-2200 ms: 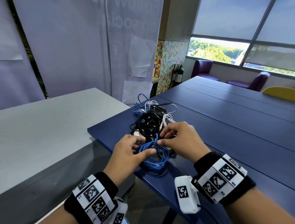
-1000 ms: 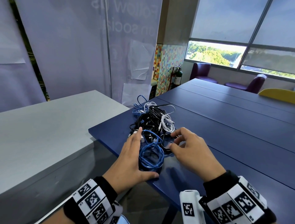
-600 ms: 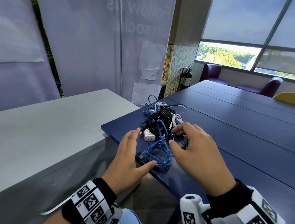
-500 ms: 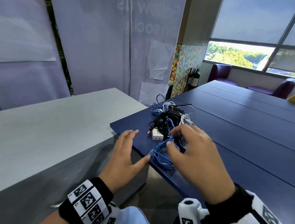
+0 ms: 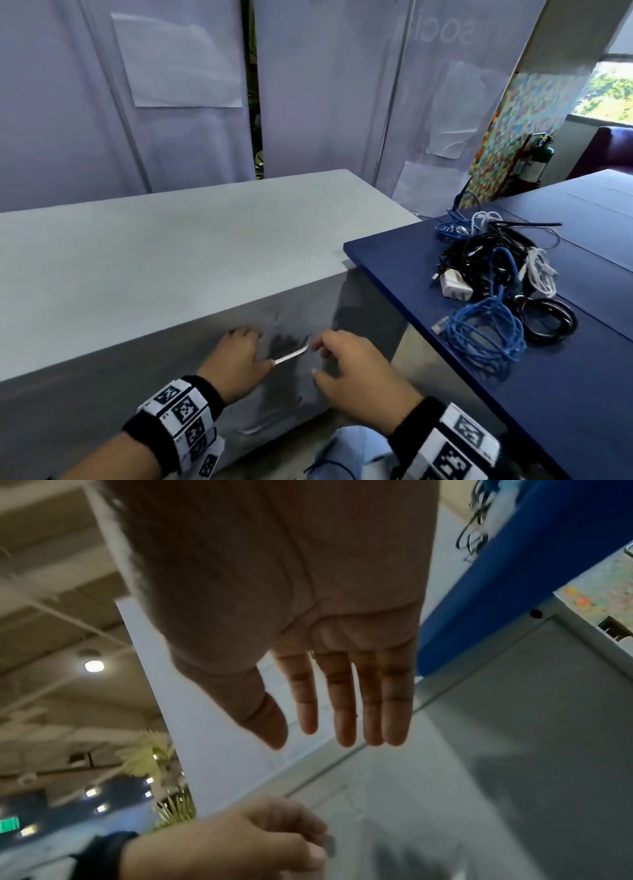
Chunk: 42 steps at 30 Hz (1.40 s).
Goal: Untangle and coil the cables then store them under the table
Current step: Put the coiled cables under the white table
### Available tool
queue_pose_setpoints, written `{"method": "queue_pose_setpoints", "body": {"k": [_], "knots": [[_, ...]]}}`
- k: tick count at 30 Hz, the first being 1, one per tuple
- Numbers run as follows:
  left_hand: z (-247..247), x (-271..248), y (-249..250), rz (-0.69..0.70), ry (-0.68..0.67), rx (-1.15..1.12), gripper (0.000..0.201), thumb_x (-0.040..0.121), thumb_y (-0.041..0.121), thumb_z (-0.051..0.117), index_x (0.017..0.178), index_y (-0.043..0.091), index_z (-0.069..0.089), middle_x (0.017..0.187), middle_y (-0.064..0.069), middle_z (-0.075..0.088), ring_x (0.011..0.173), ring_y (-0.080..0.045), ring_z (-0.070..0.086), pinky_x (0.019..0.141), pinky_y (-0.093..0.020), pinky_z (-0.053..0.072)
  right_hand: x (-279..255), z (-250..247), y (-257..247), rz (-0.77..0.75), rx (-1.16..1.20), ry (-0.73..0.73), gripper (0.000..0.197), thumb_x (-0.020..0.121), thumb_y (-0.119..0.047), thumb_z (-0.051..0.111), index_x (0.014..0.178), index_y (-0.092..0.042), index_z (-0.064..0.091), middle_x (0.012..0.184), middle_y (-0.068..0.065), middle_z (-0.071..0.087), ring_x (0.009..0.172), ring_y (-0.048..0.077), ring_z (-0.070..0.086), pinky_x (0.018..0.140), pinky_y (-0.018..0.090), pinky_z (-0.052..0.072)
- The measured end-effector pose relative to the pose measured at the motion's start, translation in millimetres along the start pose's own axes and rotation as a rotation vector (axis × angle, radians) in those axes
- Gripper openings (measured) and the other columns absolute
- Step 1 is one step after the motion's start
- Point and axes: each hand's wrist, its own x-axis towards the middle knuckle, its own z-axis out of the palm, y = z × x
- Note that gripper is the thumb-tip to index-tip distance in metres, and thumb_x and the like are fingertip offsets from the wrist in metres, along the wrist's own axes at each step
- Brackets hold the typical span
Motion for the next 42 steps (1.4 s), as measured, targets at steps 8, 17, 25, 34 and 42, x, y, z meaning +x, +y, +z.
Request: {"method": "queue_pose_setpoints", "body": {"k": [8,17,25,34,42], "knots": [[52,-5,-11,0.086,-0.087,0.075,0.066,0.088,0.039,0.057,0.145,0.012,0.036,0.148,-0.004,0.038,0.135,-0.024,0.033,0.113,-0.029,0.025,72,68,35,0.08,-0.192,-0.292,0.058,0.089,-0.023,0.056,0.144,-0.015,0.038,0.142,0.01,0.046,0.132,0.028,0.042,0.109,0.041,0.039],[76,7,-6,0.009,-0.169,0.198,0.079,0.09,0.042,0.056,0.151,0.006,0.021,0.15,-0.011,0.036,0.136,-0.027,0.035,0.113,-0.034,0.024,100,124,54,-0.04,-0.431,-0.404,0.072,0.092,-0.016,0.055,0.154,-0.009,0.019,0.162,0.008,0.017,0.15,0.024,0.013,0.121,0.041,0.019],[83,0,1,-0.018,-0.208,0.147,0.063,0.087,0.031,0.057,0.143,0.009,0.038,0.138,-0.01,0.049,0.125,-0.027,0.046,0.106,-0.032,0.035,96,130,53,-0.04,-0.41,-0.304,0.05,0.094,-0.013,0.047,0.144,-0.016,0.044,0.147,0.008,0.043,0.132,0.032,0.043,0.11,0.038,0.035],[89,-49,40,-0.004,-0.377,0.147,0.069,0.088,0.034,0.053,0.148,0.011,0.028,0.142,-0.014,0.042,0.129,-0.032,0.039,0.108,-0.041,0.036,60,120,56,0.029,-0.377,-0.385,0.033,0.096,-0.018,0.046,0.123,-0.021,0.064,0.129,0.011,0.061,0.118,0.03,0.058,0.099,0.038,0.046],[104,-78,62,-0.066,-0.452,0.191,0.077,0.09,0.036,0.051,0.153,0.012,0.015,0.154,-0.012,0.027,0.138,-0.035,0.028,0.114,-0.044,0.025,21,115,56,0.061,-0.374,-0.422,0.035,0.096,-0.021,0.048,0.128,-0.025,0.062,0.133,0.01,0.059,0.12,0.03,0.057,0.099,0.035,0.045]]}}
